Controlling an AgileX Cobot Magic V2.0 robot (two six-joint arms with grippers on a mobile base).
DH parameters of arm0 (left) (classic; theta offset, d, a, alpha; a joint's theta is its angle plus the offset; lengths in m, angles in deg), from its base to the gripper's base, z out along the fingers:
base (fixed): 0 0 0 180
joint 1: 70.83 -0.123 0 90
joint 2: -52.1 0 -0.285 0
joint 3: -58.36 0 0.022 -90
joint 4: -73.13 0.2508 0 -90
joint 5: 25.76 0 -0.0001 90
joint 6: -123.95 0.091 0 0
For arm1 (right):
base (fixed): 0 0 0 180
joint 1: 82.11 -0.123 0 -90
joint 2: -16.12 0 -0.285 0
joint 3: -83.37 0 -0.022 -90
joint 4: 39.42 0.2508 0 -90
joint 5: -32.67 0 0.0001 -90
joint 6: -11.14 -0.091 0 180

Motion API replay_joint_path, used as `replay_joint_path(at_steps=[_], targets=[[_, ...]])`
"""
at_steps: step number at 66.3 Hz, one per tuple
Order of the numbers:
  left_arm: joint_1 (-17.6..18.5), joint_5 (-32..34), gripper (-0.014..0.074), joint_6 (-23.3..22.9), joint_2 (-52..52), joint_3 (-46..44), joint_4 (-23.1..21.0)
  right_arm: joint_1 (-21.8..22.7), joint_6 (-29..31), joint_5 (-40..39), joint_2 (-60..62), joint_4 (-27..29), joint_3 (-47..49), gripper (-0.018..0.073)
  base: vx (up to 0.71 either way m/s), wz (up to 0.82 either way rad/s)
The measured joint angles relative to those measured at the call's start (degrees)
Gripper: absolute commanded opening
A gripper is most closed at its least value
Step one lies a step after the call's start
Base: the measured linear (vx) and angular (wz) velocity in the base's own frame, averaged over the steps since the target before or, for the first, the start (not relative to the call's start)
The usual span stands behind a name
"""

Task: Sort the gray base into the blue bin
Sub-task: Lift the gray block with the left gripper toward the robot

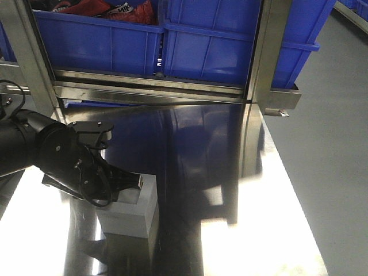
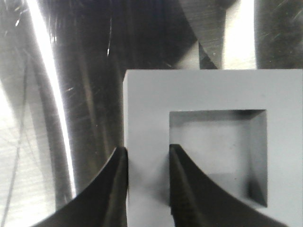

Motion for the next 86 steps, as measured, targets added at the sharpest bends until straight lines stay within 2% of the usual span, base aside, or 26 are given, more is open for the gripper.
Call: replay_joint_path(at_steps=[16, 33, 50, 59, 72, 86], targets=[[0.1, 3.5, -0.0006, 0.5, -7.9, 1.2, 4.2, 0.0, 0.0, 0.0, 0.0, 0.0, 0.0, -0.0009, 0.00, 0.00], [0.1, 17.3, -0.0006, 0.5, -22.7, 12.4, 5.5, 0.0, 0.0, 0.0, 0.0, 0.0, 0.0, -0.0009, 0.00, 0.00], [0.1, 29.4, -0.0006, 2.0, -42.4, 26.4, 5.9, 0.0, 0.0, 0.0, 0.0, 0.0, 0.0, -0.0009, 0.00, 0.00], [0.1, 32.3, -0.0006, 2.4, -51.0, 32.2, 6.6, 0.0, 0.0, 0.0, 0.0, 0.0, 0.0, -0.0009, 0.00, 0.00], [0.1, 36.2, -0.0006, 3.3, -62.2, 39.8, 11.3, 0.0, 0.0, 0.0, 0.0, 0.0, 0.0, -0.0009, 0.00, 0.00], [0.1, 37.0, -0.0006, 3.5, -69.1, 44.3, 11.9, 0.0, 0.0, 0.0, 0.0, 0.0, 0.0, -0.0009, 0.00, 0.00]])
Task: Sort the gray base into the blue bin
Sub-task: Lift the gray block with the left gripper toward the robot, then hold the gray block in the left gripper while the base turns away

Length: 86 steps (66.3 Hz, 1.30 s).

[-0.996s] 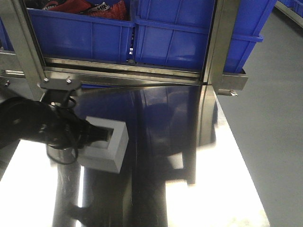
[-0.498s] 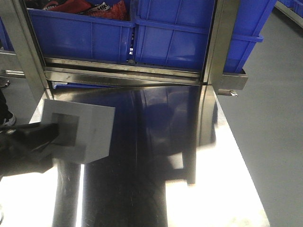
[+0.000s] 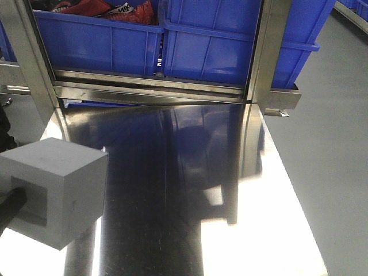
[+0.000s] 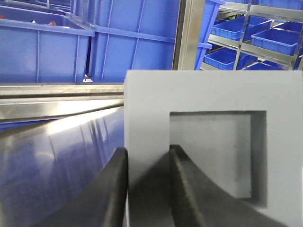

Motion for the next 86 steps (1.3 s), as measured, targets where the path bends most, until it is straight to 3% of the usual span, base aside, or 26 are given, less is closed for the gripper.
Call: replay_joint_path(at_steps=[86], targets=[[0.0, -1.4, -0.0006, 0.1, -1.2, 0.4, 0.0, 0.0, 0.0, 0.0, 0.0, 0.0, 0.0, -0.0009, 0.00, -0.01]])
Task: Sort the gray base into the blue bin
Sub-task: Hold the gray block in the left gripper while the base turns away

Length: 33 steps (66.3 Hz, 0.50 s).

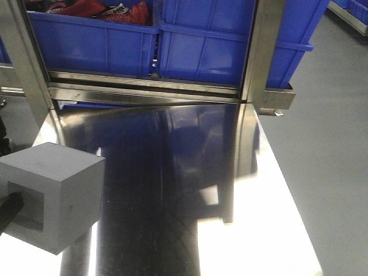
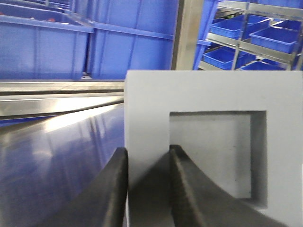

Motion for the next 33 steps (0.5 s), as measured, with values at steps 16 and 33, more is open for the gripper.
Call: replay_joint_path(at_steps=[16, 33], targets=[[0.0, 0.0, -0.0006, 0.0, 0.0, 0.0, 0.0, 0.0, 0.0, 0.0, 0.0, 0.0, 0.0, -0.0009, -0.02, -0.36], [0.0, 0.0, -0.0006, 0.0, 0.0, 0.0, 0.0, 0.0, 0.0, 0.0, 0.0, 0.0, 0.0, -0.0009, -0.06, -0.61]])
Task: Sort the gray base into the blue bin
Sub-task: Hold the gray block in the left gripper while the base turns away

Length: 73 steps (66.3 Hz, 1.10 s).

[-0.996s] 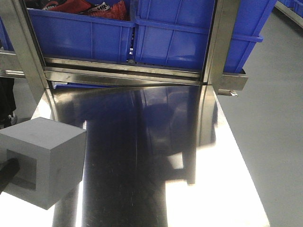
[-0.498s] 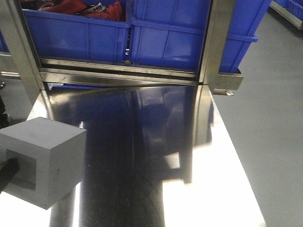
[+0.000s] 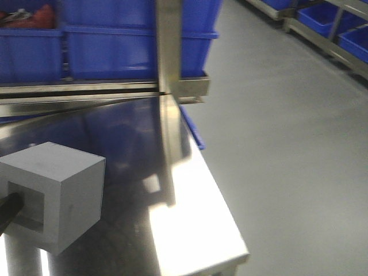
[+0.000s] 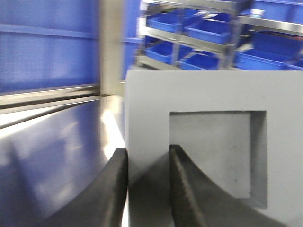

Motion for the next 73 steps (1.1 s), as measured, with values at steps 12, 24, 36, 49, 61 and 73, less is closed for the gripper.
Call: replay_joint_path(at_steps=[12, 24, 36, 49, 61, 73], targets=[[0.0, 0.0, -0.0006, 0.0, 0.0, 0.0, 0.0, 0.0, 0.0, 0.0, 0.0, 0.0, 0.0, -0.0009, -0.08, -0.65], [0.0, 0.0, -0.0006, 0.0, 0.0, 0.0, 0.0, 0.0, 0.0, 0.0, 0.0, 0.0, 0.0, -0.0009, -0.09, -0.65], [0.0, 0.0, -0.0006, 0.0, 0.0, 0.0, 0.0, 0.0, 0.0, 0.0, 0.0, 0.0, 0.0, -0.0009, -0.09, -0.61], [0.0, 0.0, -0.0006, 0.0, 0.0, 0.0, 0.0, 0.0, 0.0, 0.0, 0.0, 0.0, 0.0, -0.0009, -0.07, -0.57], [0.0, 0.0, -0.0006, 0.0, 0.0, 0.0, 0.0, 0.0, 0.0, 0.0, 0.0, 0.0, 0.0, -0.0009, -0.06, -0.59], [0.0, 0.0, -0.0006, 0.0, 0.0, 0.0, 0.0, 0.0, 0.0, 0.0, 0.0, 0.0, 0.0, -0.0009, -0.05, -0.68]])
